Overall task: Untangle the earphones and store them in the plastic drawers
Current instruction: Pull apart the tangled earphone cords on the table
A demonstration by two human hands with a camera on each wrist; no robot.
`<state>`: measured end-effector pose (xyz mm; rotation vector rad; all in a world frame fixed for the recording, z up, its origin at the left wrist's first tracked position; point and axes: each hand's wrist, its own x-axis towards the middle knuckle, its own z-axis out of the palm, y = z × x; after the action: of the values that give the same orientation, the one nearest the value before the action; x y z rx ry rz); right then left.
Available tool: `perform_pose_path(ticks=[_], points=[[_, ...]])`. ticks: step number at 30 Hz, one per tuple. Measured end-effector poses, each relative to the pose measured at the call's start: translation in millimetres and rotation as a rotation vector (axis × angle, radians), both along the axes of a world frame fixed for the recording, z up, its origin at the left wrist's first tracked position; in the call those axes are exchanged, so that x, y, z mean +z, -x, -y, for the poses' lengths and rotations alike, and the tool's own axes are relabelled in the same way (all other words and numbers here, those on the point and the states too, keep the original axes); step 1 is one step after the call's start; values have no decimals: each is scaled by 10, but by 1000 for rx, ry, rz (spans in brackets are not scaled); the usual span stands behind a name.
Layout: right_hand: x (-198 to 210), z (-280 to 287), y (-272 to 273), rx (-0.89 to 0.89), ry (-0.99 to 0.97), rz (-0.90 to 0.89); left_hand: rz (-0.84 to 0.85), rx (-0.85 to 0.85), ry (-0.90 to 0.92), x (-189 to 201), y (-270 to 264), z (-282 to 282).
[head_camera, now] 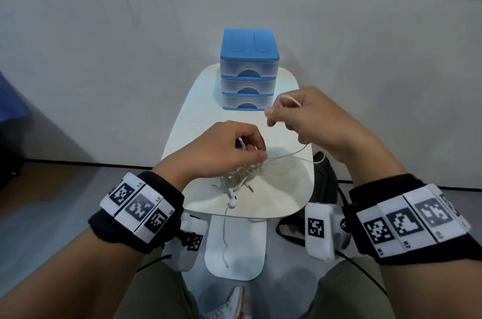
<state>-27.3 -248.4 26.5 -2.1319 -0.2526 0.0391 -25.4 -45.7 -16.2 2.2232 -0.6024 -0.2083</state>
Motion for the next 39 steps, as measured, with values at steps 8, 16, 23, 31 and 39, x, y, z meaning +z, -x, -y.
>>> perform_pose_path(ticks=[8,16,23,31,39], points=[[-254,-37,105,238,782,-194,144,3,-238,-9,10,40],[40,-57,74,2,-186,125,89,-42,-249,-7,-1,41],[421,193,30,-318,-1177,387,-34,-9,-302,6,85,16],[518,687,108,-380,-1351,481,1,-44,-338,-27,57,21],[152,509,57,-374,-240,120,189,243,-105,-97,-76,16]])
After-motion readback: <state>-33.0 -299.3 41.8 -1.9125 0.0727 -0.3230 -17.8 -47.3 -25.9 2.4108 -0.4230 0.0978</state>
